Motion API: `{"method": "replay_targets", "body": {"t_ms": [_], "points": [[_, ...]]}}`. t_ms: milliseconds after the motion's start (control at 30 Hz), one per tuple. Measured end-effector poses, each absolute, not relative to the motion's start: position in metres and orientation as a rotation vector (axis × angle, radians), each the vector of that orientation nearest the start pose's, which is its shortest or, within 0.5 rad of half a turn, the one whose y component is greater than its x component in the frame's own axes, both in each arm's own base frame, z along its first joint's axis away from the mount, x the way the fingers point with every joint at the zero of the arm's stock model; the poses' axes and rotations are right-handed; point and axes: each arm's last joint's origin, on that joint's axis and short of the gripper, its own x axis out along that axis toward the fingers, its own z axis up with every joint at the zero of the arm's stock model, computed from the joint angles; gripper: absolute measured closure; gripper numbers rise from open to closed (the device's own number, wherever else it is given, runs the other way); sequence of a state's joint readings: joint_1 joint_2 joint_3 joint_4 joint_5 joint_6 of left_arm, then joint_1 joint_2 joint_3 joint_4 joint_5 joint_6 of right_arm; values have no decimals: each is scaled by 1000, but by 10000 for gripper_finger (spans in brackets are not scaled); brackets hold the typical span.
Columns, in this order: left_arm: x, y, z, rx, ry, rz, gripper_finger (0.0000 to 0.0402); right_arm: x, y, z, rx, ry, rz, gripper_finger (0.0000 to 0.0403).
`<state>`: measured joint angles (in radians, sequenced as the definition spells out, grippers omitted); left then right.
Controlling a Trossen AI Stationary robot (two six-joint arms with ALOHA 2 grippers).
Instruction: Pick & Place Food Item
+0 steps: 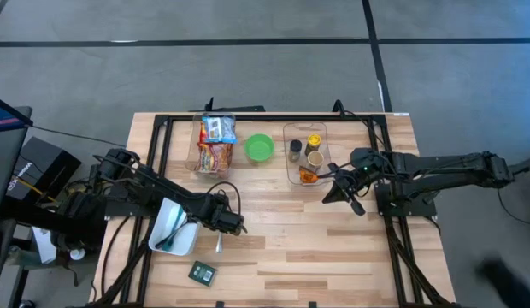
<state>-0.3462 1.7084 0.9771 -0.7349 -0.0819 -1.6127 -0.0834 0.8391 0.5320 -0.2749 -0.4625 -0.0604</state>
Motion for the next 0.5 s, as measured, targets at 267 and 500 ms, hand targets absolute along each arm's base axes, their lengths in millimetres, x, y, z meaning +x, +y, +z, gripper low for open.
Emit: {"method": "replay_targets", "body": {"t_ms": [267,500], "points": [[273,-95,150,-990,1193,939,302,174,-1,231,108,555,384,403],[274,-96,137,-979,1213,954,303,174,-1,231,108,556,388,403]]}}
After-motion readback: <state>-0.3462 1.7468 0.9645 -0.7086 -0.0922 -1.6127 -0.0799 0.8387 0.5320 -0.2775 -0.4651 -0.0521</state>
